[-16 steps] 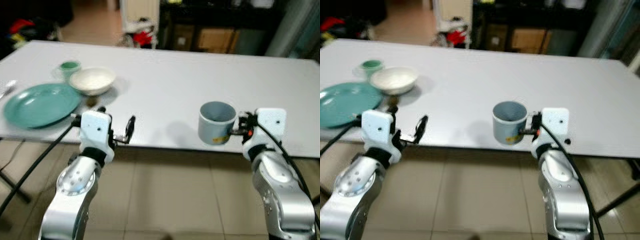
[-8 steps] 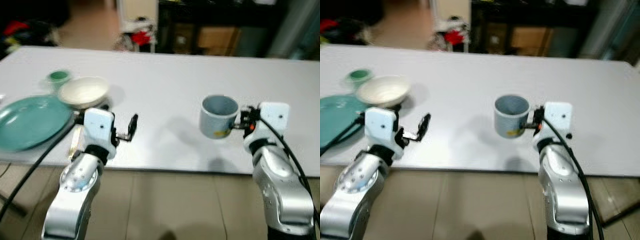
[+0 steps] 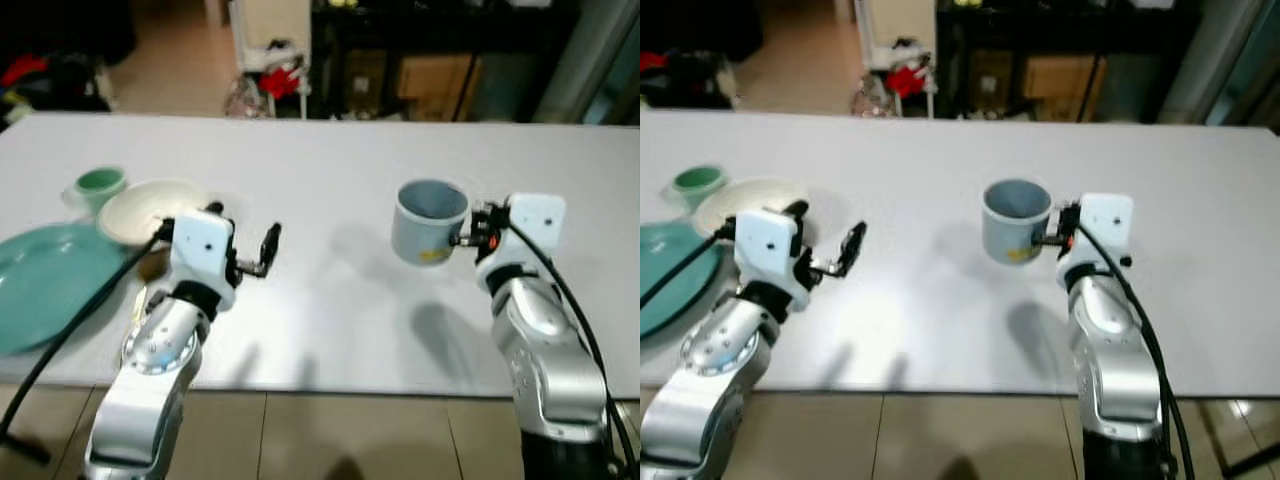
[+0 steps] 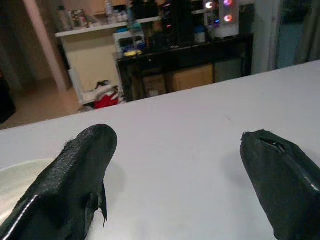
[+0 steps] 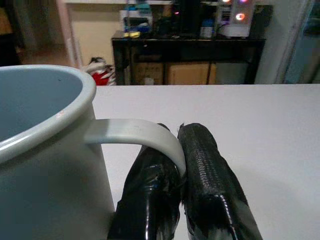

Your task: Setting the table

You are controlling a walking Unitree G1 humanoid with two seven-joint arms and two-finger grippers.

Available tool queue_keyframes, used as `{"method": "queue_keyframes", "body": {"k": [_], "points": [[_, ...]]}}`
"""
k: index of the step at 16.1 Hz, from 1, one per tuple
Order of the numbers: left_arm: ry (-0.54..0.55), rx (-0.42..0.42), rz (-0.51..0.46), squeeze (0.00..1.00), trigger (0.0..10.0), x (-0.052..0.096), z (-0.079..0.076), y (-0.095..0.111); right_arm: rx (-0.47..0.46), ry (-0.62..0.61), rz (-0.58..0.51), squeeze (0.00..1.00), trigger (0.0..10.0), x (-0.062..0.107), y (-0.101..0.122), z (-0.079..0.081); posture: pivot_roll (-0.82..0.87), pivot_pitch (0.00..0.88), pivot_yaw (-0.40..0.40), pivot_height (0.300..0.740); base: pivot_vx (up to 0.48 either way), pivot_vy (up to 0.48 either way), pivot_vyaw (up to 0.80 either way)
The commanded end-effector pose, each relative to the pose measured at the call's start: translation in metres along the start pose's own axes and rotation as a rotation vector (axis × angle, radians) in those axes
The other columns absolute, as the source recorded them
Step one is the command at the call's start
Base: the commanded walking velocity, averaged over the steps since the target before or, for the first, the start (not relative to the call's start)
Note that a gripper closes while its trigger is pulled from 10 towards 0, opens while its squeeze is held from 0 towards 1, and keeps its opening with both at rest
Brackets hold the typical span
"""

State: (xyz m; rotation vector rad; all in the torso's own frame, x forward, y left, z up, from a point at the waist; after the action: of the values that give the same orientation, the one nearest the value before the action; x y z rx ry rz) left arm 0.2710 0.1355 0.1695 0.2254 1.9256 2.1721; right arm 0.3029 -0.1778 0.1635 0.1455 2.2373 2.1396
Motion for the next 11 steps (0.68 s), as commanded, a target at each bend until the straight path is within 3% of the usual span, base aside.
{"method": "queue_keyframes", "body": {"k": [1, 5, 7, 11], "points": [[-0.034, 0.007, 0.003, 0.00, 10.0, -0.001, -0.006, -0.001, -0.004, -0.028, 0.005, 0.00, 10.0, -0.005, -0.003, -0.009, 0.01, 0.000, 0.021, 0.740, 0.349, 0.000, 0.00], [-0.048, 0.001, 0.008, 0.00, 10.0, 0.001, -0.007, -0.001, -0.060, 0.028, 0.035, 0.00, 10.0, -0.024, -0.015, 0.000, 0.03, 0.000, 0.020, 0.740, 0.339, 0.000, 0.00], [-0.073, -0.001, 0.026, 0.00, 10.0, 0.004, -0.008, -0.002, -0.107, 0.071, 0.017, 0.00, 10.0, -0.040, -0.019, 0.008, 0.03, 0.000, 0.024, 0.740, 0.000, 0.000, 0.00], [-0.151, -0.013, 0.061, 0.00, 10.0, 0.013, -0.012, -0.004, -0.083, 0.175, 0.008, 0.00, 10.0, -0.066, -0.030, 0.029, 0.06, 0.000, 0.037, 0.740, 0.000, 0.000, 0.00]]}}
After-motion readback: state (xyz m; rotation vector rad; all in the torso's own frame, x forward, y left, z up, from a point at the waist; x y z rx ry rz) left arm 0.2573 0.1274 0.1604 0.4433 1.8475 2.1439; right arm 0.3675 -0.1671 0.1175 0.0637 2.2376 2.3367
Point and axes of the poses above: a point about 5 cm out from each wrist's last joint towards the gripper, its own x axis pointing back from the gripper into the wrist, its own y axis along the axis of the wrist's last joint, z = x × y, the point moved 2 cm from there along -x, pointing out of the wrist towards the gripper, and after that the axes turned 1 degree about x, right-handed, at the moved point
